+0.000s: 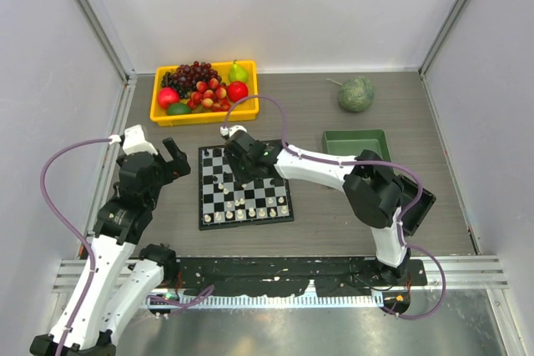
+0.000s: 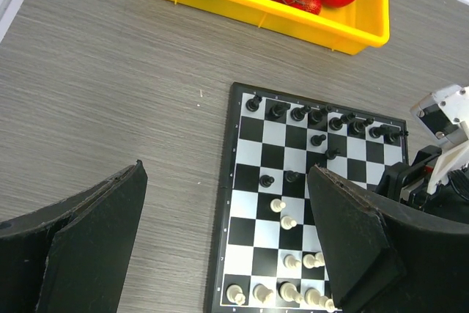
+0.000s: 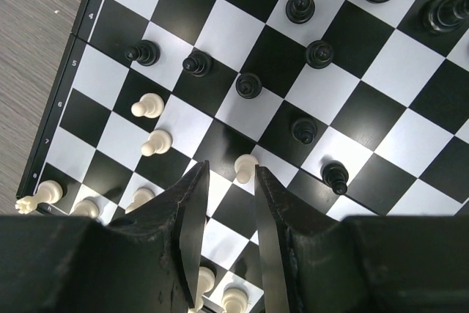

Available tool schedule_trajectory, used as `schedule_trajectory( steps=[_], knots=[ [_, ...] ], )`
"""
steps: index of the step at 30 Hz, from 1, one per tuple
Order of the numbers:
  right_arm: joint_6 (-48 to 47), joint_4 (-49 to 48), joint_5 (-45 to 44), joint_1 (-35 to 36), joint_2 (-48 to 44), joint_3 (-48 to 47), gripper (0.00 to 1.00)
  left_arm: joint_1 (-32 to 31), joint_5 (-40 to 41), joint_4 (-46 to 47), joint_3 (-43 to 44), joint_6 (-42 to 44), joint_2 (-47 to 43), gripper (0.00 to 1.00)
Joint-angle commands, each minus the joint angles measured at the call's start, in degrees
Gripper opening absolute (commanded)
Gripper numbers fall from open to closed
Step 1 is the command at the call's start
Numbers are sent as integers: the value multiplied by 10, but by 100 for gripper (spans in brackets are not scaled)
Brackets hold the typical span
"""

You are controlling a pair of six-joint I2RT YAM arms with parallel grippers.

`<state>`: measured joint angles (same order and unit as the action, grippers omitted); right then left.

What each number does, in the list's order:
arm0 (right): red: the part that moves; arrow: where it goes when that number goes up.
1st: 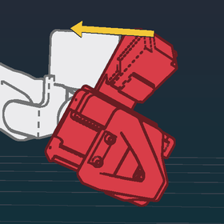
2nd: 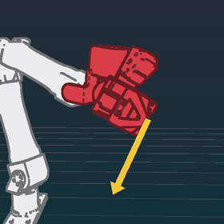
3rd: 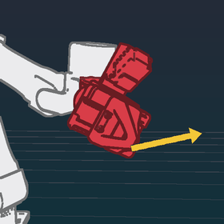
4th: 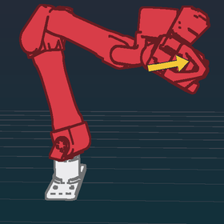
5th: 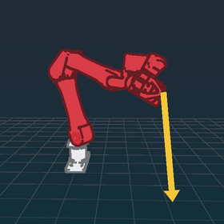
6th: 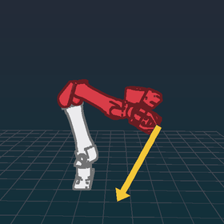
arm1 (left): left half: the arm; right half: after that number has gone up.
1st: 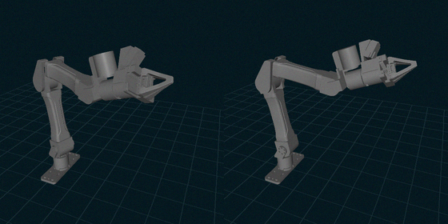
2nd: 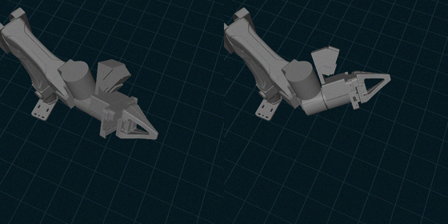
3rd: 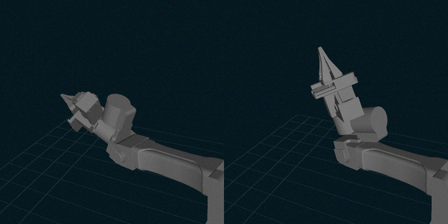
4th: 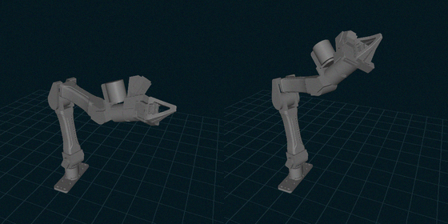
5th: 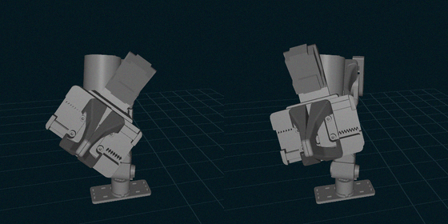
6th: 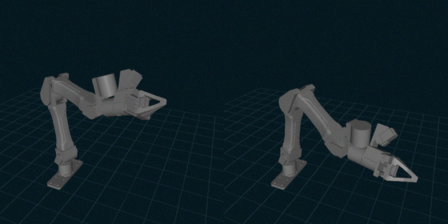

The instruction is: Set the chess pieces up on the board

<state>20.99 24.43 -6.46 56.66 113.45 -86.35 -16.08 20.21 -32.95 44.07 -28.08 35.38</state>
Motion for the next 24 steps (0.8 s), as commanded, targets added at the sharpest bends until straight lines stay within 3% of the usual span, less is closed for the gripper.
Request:
schedule_trajectory(
  steps=[1,14,20,24],
  knots=[
    [-9,8,-11,4,7,-29,37,10,-16,29,6,14,0,99],
    [-12,16,-7,5,27,-30,30,24,-29,35,-2,14,0,99],
    [-17,16,-6,6,20,-26,13,27,-32,34,-2,15,0,99],
    [-20,16,-8,8,-4,-9,10,30,-32,34,-1,18,-3,99]
  ],
)
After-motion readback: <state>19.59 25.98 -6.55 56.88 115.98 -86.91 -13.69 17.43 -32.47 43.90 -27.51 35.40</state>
